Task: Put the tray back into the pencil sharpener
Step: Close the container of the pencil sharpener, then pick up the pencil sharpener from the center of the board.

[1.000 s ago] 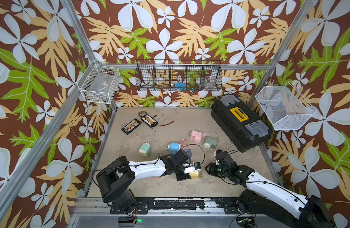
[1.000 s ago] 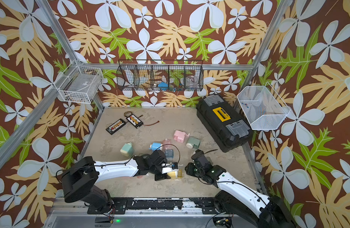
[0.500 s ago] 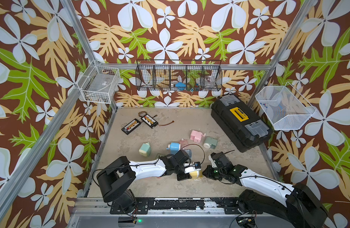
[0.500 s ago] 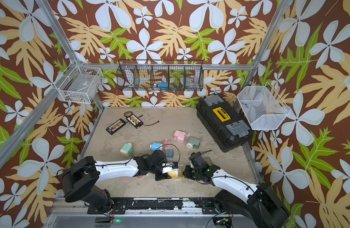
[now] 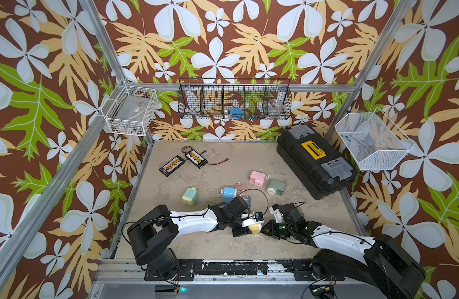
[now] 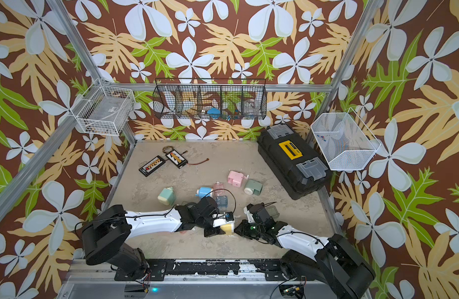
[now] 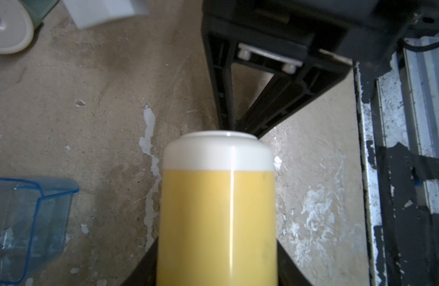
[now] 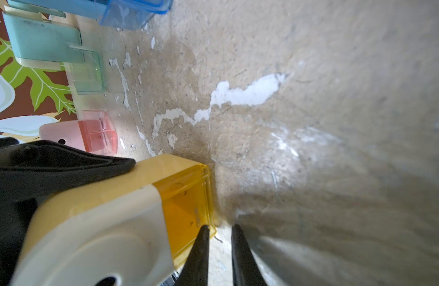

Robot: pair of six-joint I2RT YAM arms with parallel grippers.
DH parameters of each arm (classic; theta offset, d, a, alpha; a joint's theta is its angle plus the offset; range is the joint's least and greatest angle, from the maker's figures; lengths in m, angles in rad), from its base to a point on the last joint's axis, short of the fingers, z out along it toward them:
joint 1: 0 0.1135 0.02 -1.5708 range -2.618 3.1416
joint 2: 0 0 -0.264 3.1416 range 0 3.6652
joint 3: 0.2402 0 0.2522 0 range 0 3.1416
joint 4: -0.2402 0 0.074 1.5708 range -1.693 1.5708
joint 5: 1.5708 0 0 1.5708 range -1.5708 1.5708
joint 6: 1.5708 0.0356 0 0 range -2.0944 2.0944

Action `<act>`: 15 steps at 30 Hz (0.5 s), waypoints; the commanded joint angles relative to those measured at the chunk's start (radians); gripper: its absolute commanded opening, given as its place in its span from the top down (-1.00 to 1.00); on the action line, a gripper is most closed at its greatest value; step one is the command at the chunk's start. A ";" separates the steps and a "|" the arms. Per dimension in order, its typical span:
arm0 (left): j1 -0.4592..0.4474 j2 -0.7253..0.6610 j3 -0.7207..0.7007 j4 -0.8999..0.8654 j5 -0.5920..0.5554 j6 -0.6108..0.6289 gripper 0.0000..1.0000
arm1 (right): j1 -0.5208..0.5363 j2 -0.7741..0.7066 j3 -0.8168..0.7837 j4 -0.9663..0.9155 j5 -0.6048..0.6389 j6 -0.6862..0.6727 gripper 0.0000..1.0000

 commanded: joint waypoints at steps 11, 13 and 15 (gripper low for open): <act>0.000 -0.114 -0.034 -0.012 -0.124 -0.074 1.00 | 0.004 -0.296 0.116 -0.358 0.304 -0.004 0.42; 0.000 -0.173 -0.037 -0.011 -0.144 -0.110 1.00 | 0.004 -0.409 0.151 -0.465 0.416 -0.002 0.40; 0.001 -0.231 -0.031 -0.013 -0.156 -0.161 1.00 | 0.004 -0.496 0.180 -0.543 0.513 0.008 0.38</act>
